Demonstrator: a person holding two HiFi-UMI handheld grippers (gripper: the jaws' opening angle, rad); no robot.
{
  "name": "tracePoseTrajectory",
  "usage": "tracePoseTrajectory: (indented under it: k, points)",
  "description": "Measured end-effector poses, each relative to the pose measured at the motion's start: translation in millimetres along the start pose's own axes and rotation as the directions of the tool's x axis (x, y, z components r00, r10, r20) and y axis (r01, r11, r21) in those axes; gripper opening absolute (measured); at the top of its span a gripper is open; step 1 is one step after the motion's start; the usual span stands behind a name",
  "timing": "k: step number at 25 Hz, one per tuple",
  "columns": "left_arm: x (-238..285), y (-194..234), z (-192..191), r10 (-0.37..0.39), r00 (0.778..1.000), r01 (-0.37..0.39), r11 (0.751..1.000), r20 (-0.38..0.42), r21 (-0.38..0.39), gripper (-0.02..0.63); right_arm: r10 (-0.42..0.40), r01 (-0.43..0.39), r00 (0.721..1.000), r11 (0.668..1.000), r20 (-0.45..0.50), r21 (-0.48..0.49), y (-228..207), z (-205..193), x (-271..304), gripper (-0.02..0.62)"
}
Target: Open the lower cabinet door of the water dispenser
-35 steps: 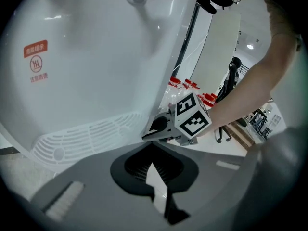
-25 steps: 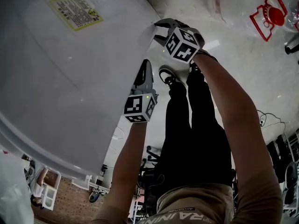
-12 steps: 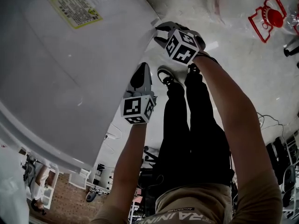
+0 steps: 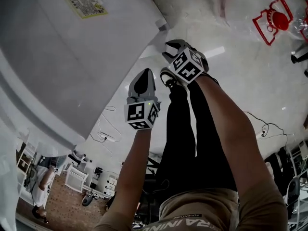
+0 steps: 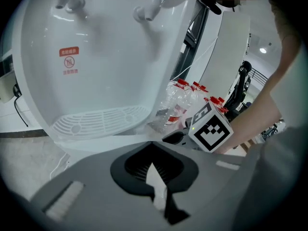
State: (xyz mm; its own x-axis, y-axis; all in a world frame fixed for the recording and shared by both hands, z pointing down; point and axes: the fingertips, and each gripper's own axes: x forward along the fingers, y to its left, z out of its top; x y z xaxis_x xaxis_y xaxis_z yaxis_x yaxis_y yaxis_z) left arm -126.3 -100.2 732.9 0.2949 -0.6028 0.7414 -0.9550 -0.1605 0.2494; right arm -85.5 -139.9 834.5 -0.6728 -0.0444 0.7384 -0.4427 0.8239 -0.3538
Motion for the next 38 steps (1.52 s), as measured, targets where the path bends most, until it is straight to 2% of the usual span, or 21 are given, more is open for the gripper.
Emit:
tracePoseTrajectory:
  k: [4, 9, 14, 25, 34, 38]
  points:
    - [-8.1, -9.0, -6.1, 0.018, 1.0, -0.018, 1.0, 0.002, -0.012, 0.002, -0.033, 0.032, 0.999, 0.994, 0.009, 0.108, 10.9, -13.2, -2.0, 0.115]
    - [-15.0, -14.5, -11.3, 0.056, 0.998, -0.056, 0.998, 0.01, -0.035, 0.002, -0.026, 0.026, 1.0, 0.991, 0.003, 0.132, 30.9, -22.8, -2.8, 0.117]
    - [-27.6, -16.2, -13.5, 0.087, 0.996, -0.084, 0.99, 0.026, -0.114, 0.002, -0.014, 0.016, 1.0, 0.99, -0.015, 0.143, 43.8, -31.4, -2.5, 0.117]
    - [-56.9, 4.0, -49.6, 0.097, 0.995, -0.092, 0.988, 0.031, -0.126, 0.002, -0.064, 0.07, 0.997, 0.967, -0.03, 0.244, 73.4, -43.7, 1.6, 0.117]
    - [-98.0, 22.2, -64.7, 0.012, 0.998, -0.01, 1.0, 0.067, -0.027, 0.002, -0.165, 0.169, 0.985, 0.926, -0.043, 0.338, 115.8, -59.9, 7.5, 0.117]
    - [-123.3, 34.4, -79.3, -0.033, 0.997, 0.031, 0.999, 0.068, 0.03, 0.002, -0.228, 0.22, 0.973, 0.892, -0.027, 0.395, 134.3, -67.6, 10.8, 0.117]
